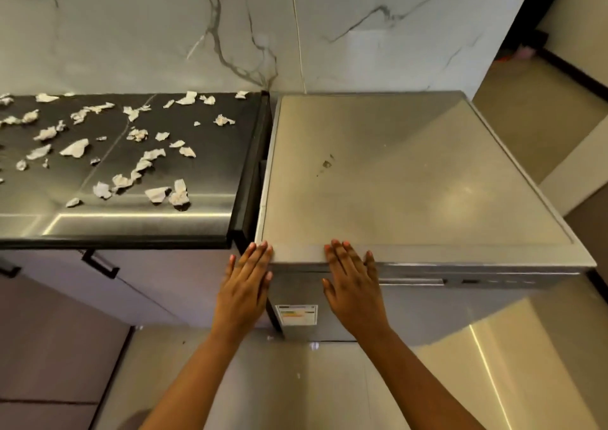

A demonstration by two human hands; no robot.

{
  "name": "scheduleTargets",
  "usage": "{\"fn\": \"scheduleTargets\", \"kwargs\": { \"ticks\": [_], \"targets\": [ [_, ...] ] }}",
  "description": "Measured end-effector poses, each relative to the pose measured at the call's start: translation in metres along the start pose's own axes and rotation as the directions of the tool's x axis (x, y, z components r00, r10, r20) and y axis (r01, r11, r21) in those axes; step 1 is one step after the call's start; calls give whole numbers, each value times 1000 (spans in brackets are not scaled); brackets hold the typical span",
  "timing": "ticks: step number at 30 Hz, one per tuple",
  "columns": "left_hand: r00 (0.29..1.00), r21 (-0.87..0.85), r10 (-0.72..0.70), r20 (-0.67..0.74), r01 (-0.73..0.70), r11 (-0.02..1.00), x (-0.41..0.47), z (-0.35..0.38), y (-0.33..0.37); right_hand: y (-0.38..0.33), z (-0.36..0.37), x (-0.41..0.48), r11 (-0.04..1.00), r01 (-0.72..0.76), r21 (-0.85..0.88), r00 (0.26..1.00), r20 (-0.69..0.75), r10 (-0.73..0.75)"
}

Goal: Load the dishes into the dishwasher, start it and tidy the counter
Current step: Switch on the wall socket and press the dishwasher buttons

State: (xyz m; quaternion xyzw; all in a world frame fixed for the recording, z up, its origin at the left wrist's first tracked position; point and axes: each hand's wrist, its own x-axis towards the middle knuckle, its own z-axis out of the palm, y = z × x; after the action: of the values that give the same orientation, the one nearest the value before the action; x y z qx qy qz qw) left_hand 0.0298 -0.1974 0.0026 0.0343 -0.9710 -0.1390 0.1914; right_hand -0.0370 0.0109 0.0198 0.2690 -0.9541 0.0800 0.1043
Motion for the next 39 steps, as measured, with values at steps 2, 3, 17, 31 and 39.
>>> {"fn": "scheduleTargets", "kwargs": {
  "ticks": [2, 3, 17, 31, 39],
  "targets": [
    [998, 101, 25, -52, -19, 995, 5, -8, -13, -12, 0, 4, 999, -35, 22, 999, -33, 36],
    [996, 144, -1, -87, 14, 989, 9, -12, -21, -17, 2, 6, 999, -19, 27, 998, -58, 20],
    [723, 219, 120, -680, 44, 975, 36, 63, -116, -39, 82, 41, 990, 138, -26, 738, -664, -120],
    [610, 392, 312, -728, -2, 920, 46, 72, -142, -29, 95, 32, 973, 205, -102, 581, -787, -205],
    [583, 406, 337, -739, -13, 914, 54, 82, -151, -37, 209, -1, 974, 110, -196, 600, -768, -222]
  ]
}}
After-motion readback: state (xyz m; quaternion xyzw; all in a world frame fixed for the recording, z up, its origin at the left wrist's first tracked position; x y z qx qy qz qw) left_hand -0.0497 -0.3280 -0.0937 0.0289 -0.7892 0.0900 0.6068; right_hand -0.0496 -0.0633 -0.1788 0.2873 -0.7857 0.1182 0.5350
